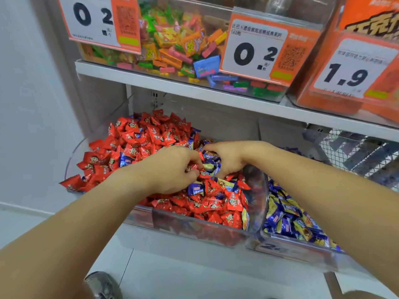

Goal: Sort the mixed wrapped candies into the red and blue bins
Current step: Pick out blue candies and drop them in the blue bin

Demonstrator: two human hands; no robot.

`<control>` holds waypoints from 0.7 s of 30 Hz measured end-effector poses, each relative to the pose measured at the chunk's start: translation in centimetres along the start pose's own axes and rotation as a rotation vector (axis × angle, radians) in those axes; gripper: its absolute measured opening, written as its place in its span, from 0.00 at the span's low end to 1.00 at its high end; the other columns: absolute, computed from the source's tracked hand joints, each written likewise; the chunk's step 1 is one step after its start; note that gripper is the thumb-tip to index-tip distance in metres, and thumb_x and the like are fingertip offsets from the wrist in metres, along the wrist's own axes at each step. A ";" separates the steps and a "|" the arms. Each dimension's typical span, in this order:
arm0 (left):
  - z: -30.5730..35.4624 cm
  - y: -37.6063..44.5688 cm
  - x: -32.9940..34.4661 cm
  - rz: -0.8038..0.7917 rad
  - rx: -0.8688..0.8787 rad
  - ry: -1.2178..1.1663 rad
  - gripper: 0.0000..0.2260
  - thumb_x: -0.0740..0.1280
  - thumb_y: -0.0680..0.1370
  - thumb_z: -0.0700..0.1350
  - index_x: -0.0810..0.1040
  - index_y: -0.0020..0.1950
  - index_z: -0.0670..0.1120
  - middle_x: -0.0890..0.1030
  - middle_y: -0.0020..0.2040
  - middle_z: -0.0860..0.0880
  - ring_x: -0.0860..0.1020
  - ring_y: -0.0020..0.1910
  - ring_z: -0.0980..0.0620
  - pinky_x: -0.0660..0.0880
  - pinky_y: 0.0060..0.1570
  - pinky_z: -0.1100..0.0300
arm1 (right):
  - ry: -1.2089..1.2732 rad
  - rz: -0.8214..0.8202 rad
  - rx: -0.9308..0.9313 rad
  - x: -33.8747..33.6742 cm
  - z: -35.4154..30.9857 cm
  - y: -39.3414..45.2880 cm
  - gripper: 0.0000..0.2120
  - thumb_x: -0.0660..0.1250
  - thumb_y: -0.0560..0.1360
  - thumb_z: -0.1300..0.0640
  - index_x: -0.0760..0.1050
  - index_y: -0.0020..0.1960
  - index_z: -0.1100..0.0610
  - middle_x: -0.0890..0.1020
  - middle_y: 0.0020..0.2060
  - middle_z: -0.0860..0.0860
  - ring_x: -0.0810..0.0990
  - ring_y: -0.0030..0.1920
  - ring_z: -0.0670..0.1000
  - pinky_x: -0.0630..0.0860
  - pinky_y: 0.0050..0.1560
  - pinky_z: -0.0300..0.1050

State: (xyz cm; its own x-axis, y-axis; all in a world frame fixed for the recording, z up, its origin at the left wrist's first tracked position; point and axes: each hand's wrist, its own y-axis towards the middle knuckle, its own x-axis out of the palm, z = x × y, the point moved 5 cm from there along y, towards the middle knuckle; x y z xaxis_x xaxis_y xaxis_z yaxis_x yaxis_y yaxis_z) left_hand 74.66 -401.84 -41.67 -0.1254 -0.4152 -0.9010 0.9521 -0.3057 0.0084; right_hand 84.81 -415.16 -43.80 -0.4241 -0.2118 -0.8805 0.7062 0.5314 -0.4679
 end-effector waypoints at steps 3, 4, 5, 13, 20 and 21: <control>0.2 0.0 -0.4 0.026 -0.012 -0.052 0.06 0.66 0.78 0.51 0.80 0.53 0.54 0.82 0.38 0.50 0.78 0.34 0.51 0.76 0.39 0.56 | 0.106 0.114 -0.026 -0.8 0.1 -0.1 0.37 0.79 0.68 0.51 0.67 0.73 0.51 0.78 0.61 0.50 0.77 0.54 0.52 0.71 0.50 0.42; 0.3 0.0 -0.6 0.044 -0.020 -0.072 0.06 0.66 0.78 0.51 0.80 0.53 0.53 0.82 0.40 0.50 0.79 0.35 0.51 0.76 0.40 0.55 | 0.128 0.129 -0.043 -1.0 0.0 -0.3 0.32 0.79 0.68 0.50 0.70 0.68 0.50 0.80 0.56 0.49 0.78 0.51 0.53 0.72 0.47 0.43; 0.3 0.0 -0.8 0.075 -0.029 -0.087 0.07 0.67 0.78 0.52 0.79 0.55 0.53 0.82 0.43 0.51 0.79 0.37 0.52 0.76 0.42 0.56 | 0.138 0.138 -0.065 -1.3 -0.2 -0.6 0.26 0.79 0.68 0.51 0.71 0.61 0.48 0.81 0.51 0.48 0.78 0.49 0.53 0.72 0.45 0.45; 1.4 -1.1 -2.6 0.214 0.064 -0.145 0.39 0.76 0.67 0.60 0.62 0.73 0.52 0.71 0.67 0.55 0.72 0.64 0.58 0.67 0.59 0.69 | 0.408 0.407 -0.202 -2.7 -2.8 -7.0 0.19 0.79 0.68 0.47 0.79 0.53 0.53 0.81 0.40 0.45 0.75 0.38 0.43 0.71 0.40 0.41; 1.6 -1.5 -1.8 0.075 0.056 -0.137 0.26 0.78 0.69 0.54 0.73 0.63 0.60 0.79 0.49 0.59 0.78 0.39 0.61 0.72 0.37 0.72 | 0.358 0.203 -0.180 -0.1 -3.6 -8.9 0.35 0.81 0.65 0.46 0.72 0.69 0.44 0.78 0.59 0.46 0.80 0.51 0.46 0.78 0.54 0.49; 1.4 -1.5 -1.8 0.075 0.056 -0.148 0.22 0.77 0.71 0.51 0.75 0.62 0.60 0.81 0.48 0.58 0.78 0.38 0.60 0.73 0.38 0.69 | 0.365 0.207 -0.172 0.0 -3.6 -9.0 0.34 0.80 0.65 0.47 0.72 0.68 0.43 0.79 0.56 0.49 0.81 0.51 0.49 0.79 0.54 0.53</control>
State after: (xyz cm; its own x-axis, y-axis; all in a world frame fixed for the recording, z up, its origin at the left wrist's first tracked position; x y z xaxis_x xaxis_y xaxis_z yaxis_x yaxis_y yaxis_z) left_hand 73.06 -401.87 -39.41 -0.0983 -0.5589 -0.8234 0.9438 -0.3146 0.1009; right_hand 76.47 -417.01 -39.31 -0.4776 0.1997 -0.8556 0.7056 0.6674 -0.2381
